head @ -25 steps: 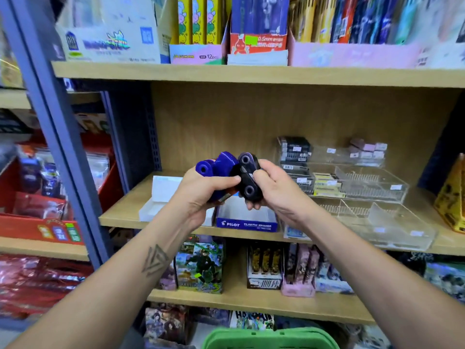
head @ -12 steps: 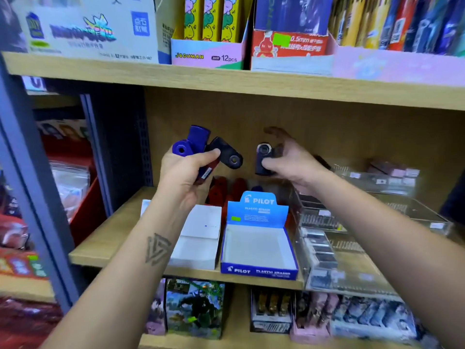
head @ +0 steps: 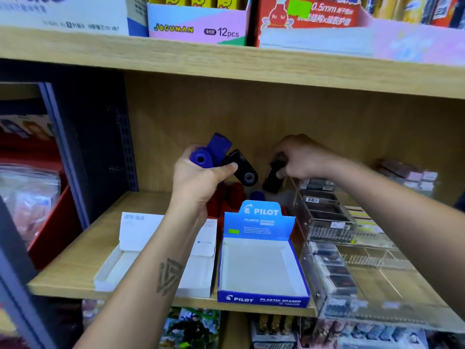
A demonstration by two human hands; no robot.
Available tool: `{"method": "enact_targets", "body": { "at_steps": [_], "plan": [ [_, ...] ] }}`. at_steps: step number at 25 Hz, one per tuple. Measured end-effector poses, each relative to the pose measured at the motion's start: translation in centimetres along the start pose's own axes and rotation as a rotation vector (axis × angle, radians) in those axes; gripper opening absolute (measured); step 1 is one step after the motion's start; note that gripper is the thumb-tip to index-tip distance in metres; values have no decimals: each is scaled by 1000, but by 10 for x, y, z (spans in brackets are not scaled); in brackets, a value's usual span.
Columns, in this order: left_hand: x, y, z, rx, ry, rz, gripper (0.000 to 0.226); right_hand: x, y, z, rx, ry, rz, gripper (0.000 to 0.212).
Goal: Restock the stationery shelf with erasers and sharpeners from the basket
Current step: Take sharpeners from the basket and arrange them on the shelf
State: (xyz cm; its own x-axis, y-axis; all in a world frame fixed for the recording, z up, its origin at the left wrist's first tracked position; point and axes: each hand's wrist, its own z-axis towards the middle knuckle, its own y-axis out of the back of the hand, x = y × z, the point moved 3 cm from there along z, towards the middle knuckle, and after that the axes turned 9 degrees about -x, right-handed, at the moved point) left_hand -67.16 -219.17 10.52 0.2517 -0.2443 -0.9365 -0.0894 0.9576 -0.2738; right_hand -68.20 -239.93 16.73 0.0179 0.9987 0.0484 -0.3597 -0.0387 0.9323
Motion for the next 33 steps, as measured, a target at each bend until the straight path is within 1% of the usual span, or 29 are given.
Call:
{"method": "enact_targets", "body": {
  "at_steps": [3, 4, 7, 10, 13, 17, 19, 20, 22, 24, 27, 30, 33],
  "plan": [
    [3, -2, -3, 14, -11, 53, 45, 2, -8, -7, 145, 11, -119, 51],
    [3, -4, -5, 23, -16, 61, 46, 4, -13, -11, 168, 33, -161, 50],
    [5, -19, -11, 77, -5, 20, 48, 10, -21, -16, 147, 105, -243, 27],
    [10, -31, -16, 145, 66, -9, 47, 9, -17, -20, 142, 98, -220, 26],
    [10, -34, -17, 237, 184, -7, 47, 9, -12, -21, 120, 108, -182, 26],
    [6, -28, -23, 314, 306, 45, 39, 4, -13, -16, 58, 56, -129, 18],
    [9, -25, -30, 331, 357, 103, 31, 3, -14, -16, 74, 49, -118, 26],
    [11, -23, -33, 329, 372, 118, 29, 4, -14, -17, 103, 51, -132, 30],
    [14, -20, -36, 302, 389, 107, 29, 5, -13, -20, 131, 82, -209, 29],
    [19, -16, -37, 230, 411, 77, 32, 7, -14, -21, 123, 116, -255, 29],
    [20, -14, -37, 112, 432, -5, 28, 6, -16, -21, 117, 125, -286, 29],
    [17, -13, -34, 36, 396, -59, 26, 3, -13, -22, 146, 111, -268, 30],
    [16, -18, -34, 19, 359, -72, 29, 4, -11, -23, 171, 122, -275, 34]
  ]
}}
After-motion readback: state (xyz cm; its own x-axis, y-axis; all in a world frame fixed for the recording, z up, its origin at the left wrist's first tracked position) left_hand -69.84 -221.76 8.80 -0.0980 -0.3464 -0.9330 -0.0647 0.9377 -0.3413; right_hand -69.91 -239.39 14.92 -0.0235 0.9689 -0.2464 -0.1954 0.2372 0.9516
